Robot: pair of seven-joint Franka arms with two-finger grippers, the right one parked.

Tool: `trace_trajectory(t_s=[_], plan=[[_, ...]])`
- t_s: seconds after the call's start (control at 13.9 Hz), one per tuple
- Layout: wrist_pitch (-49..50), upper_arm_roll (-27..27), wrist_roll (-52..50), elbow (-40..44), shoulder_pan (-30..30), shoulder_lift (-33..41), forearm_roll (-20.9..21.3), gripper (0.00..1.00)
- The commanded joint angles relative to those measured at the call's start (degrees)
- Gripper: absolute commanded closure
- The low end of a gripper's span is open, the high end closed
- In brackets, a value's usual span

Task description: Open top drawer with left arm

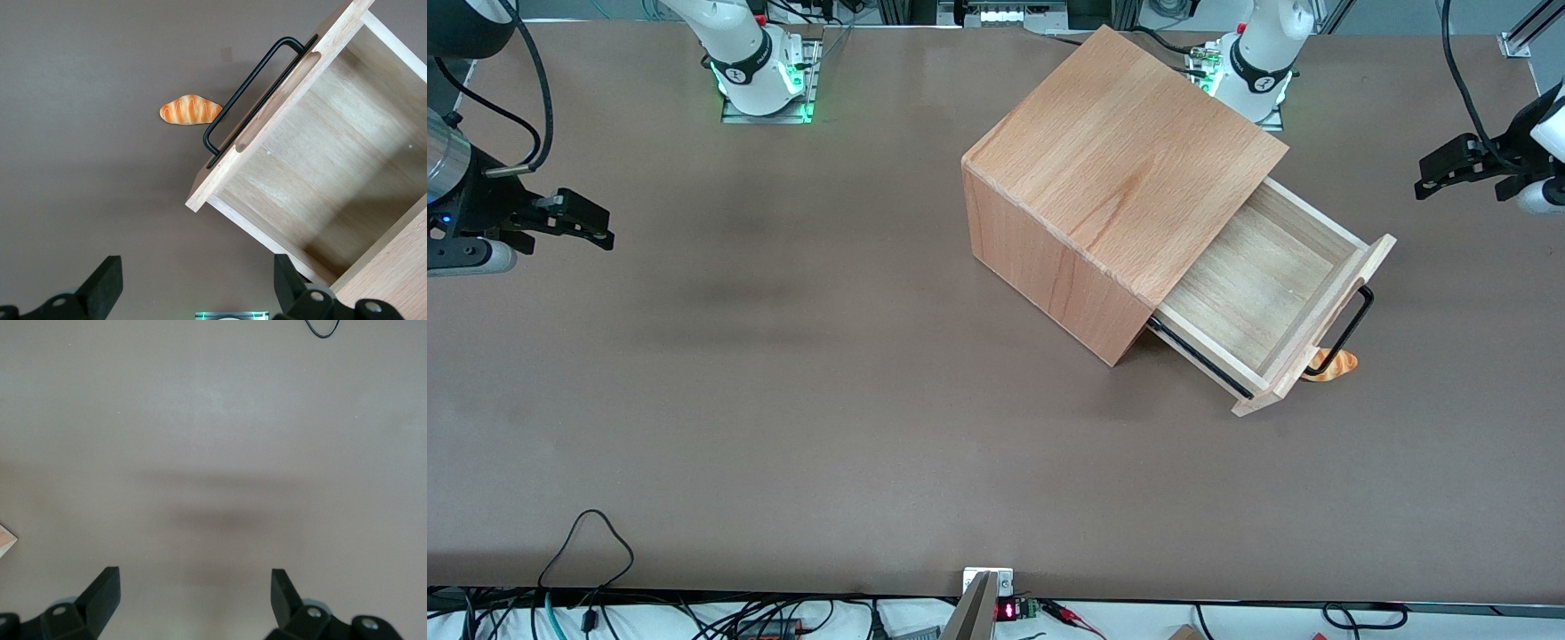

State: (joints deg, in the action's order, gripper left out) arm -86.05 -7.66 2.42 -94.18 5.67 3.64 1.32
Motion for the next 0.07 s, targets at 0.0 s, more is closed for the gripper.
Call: trace_trajectory(t_s=[0.0], plan=[[-0.2,-0.4,-0.6,0.7,0.7,-0.1,0.8,0.0]])
